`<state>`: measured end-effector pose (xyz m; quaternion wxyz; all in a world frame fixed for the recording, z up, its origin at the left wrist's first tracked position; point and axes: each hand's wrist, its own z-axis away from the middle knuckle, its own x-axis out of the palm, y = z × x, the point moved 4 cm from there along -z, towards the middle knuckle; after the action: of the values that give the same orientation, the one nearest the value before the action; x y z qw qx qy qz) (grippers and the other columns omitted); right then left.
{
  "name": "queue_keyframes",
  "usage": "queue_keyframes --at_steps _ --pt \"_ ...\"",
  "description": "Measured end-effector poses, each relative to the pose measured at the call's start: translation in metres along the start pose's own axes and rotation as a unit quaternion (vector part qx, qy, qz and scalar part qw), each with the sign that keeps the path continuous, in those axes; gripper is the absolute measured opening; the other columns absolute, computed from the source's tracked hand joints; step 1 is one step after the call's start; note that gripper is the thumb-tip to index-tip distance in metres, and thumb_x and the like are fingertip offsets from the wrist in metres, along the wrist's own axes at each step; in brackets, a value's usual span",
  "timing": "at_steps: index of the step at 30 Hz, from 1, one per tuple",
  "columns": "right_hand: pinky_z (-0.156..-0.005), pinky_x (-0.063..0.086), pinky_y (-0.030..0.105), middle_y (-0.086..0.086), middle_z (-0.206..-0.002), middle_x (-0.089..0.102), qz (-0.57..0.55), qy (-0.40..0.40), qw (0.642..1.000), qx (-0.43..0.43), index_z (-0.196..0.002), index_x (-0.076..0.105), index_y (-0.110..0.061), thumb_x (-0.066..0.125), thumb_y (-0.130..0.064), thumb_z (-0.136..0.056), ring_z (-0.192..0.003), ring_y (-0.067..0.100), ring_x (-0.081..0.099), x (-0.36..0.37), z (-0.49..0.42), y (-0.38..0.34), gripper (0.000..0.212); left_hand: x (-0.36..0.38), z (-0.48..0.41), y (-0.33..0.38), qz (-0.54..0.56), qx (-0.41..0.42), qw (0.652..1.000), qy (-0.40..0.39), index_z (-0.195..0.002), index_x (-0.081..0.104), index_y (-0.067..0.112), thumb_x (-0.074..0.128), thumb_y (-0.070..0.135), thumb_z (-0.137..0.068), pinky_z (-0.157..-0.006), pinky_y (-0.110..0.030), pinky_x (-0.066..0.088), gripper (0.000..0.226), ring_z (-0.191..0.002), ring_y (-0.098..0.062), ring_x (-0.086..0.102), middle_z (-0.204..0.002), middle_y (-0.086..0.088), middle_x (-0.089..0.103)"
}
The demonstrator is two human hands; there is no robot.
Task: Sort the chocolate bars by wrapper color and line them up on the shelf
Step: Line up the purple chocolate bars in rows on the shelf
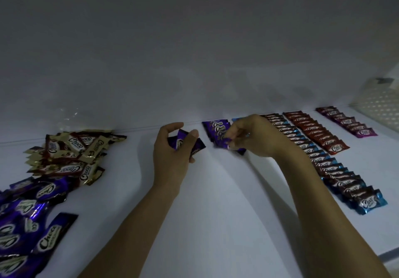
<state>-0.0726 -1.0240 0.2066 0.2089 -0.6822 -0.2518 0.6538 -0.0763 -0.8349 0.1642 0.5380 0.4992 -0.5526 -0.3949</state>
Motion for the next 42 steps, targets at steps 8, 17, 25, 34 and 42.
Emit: queue_keyframes --at_steps 8,17,25,34,42 --pt "-0.087 0.045 0.03 -0.006 -0.099 0.065 0.184 -0.021 0.981 0.05 -0.1 0.073 -0.025 0.073 -0.033 -0.08 -0.095 0.014 0.057 0.002 0.003 0.016 0.022 0.005 -0.002 -0.004 0.029 -0.012 0.999 -0.037 -0.106 0.056 0.023 0.068 -0.006 -0.082 -0.05 -0.017 0.05 0.039 -0.065 -0.01 0.069 -0.093 -0.002 0.069" --pt "-0.068 0.041 0.026 0.003 -0.089 0.06 0.105 0.081 0.991 -0.019 -0.086 0.069 -0.017 0.076 -0.012 -0.072 -0.083 0.019 0.054 0.009 -0.003 0.016 0.017 0.002 -0.006 -0.009 -0.024 0.031 0.999 -0.024 -0.106 0.054 0.03 0.059 -0.004 -0.089 -0.056 -0.015 0.051 0.038 -0.067 0.002 0.06 -0.099 0.005 0.06" --pt "-0.058 0.035 0.007 -0.006 -0.083 0.057 0.007 0.11 0.994 -0.02 -0.092 0.068 -0.015 0.076 -0.013 -0.076 -0.069 0.003 0.052 0.011 -0.003 0.004 0.018 0.006 -0.001 -0.003 0.068 0.002 0.995 -0.069 -0.126 0.046 0.039 0.055 0.001 -0.094 -0.069 -0.024 0.058 0.051 -0.089 -0.013 0.071 -0.113 0.008 0.067" --pt "-0.053 0.04 0.012 -0.007 -0.062 0.064 -0.331 0.025 0.943 0.016 -0.081 0.066 -0.008 0.066 0.001 -0.084 -0.053 -0.002 0.056 0.033 0.008 -0.037 0.01 0.008 0.001 0.002 0.072 0.017 0.992 -0.105 -0.122 0.052 0.033 0.05 -0.002 -0.096 -0.071 -0.022 0.056 0.043 -0.108 -0.01 0.064 -0.125 0.005 0.06" --pt "-0.052 0.04 0.019 0.003 -0.066 0.063 -0.395 0.061 0.916 0.048 -0.084 0.066 -0.008 0.063 -0.006 -0.087 -0.056 0.008 0.055 0.026 0.005 -0.027 0.005 0.007 -0.001 -0.002 -0.038 0.041 0.995 -0.085 -0.094 0.062 0.026 0.055 0.0 -0.093 -0.044 -0.02 0.039 0.026 -0.045 -0.009 0.051 -0.081 -0.004 0.062"
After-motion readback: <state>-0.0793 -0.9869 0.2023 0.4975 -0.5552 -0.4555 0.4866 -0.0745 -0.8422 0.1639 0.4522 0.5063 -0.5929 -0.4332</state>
